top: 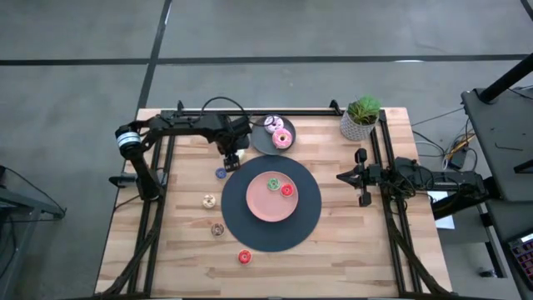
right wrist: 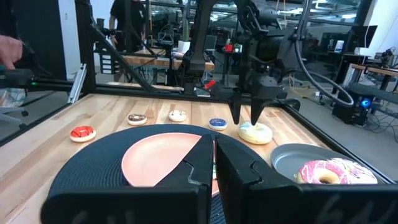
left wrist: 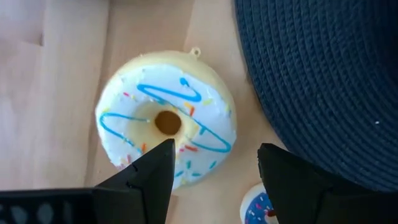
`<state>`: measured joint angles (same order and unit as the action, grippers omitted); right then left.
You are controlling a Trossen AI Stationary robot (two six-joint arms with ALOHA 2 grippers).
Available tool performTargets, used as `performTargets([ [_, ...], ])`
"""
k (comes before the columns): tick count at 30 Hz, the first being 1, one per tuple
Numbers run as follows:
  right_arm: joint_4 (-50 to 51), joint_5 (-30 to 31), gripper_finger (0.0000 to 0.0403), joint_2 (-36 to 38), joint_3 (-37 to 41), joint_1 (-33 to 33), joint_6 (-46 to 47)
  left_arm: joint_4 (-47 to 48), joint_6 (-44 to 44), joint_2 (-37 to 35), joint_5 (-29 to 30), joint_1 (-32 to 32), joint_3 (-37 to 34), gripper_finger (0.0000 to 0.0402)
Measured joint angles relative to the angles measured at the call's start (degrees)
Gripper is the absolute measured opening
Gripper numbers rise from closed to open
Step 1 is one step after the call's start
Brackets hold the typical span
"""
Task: Pick & Place donuts
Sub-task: Put the large white donut on the gray plate
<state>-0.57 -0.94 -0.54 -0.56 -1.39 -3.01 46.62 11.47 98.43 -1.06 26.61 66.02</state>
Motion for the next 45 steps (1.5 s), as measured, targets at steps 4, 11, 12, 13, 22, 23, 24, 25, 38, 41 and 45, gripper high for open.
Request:
performTargets([
  [4, 0.0, 0.0, 0.0008, 0.0, 0.0, 0.0, 0.0, -1.7, -0.7, 0.0, 0.0, 0.0, -0.8, 0.0202],
  [11, 0.0, 0.0, 0.0008, 0.0, 0.0, 0.0, 0.0, -3.6, 0.6, 0.0, 0.0, 0.0, -0.8, 0.0202],
  [12, 0.0, 0.0, 0.0009, 0.0, 0.0, 0.0, 0.0, -3.8, 0.7, 0.0, 0.0, 0.0, -0.8, 0.0202],
  [13, 0.0, 0.0, 0.0008, 0.0, 0.0, 0.0, 0.0, -3.7, 0.7, 0.0, 0.0, 0.0, -0.8, 0.0202],
  [22, 0.0, 0.0, 0.0008, 0.0, 0.0, 0.0, 0.0, -6.1, 0.4, 0.0, -0.2, 0.0, -3.4, 0.0202],
  [23, 0.0, 0.0, 0.0008, 0.0, 0.0, 0.0, 0.0, -6.1, 0.3, 0.0, -0.2, 0.0, -3.6, 0.0202],
  [24, 0.0, 0.0, 0.0008, 0.0, 0.0, 0.0, 0.0, -6.2, 0.2, 0.0, -0.2, 0.0, -3.7, 0.0202],
  [25, 0.0, 0.0, 0.0008, 0.0, 0.0, 0.0, 0.0, -6.2, 0.2, 0.0, -0.2, 0.0, -3.7, 0.0202],
  [38, 0.0, 0.0, 0.0009, 0.0, 0.0, 0.0, 0.0, -10.2, 0.7, 0.1, -0.2, 0.0, -5.8, 0.0202],
  [41, 0.0, 0.0, 0.0008, 0.0, 0.0, 0.0, 0.0, -10.6, 0.7, 0.1, -0.2, 0.0, -6.6, 0.0202],
  [45, 0.0, 0.0, 0.0008, 0.0, 0.0, 0.0, 0.0, -11.6, 0.5, 0.1, -0.1, 0.0, -7.2, 0.0202],
])
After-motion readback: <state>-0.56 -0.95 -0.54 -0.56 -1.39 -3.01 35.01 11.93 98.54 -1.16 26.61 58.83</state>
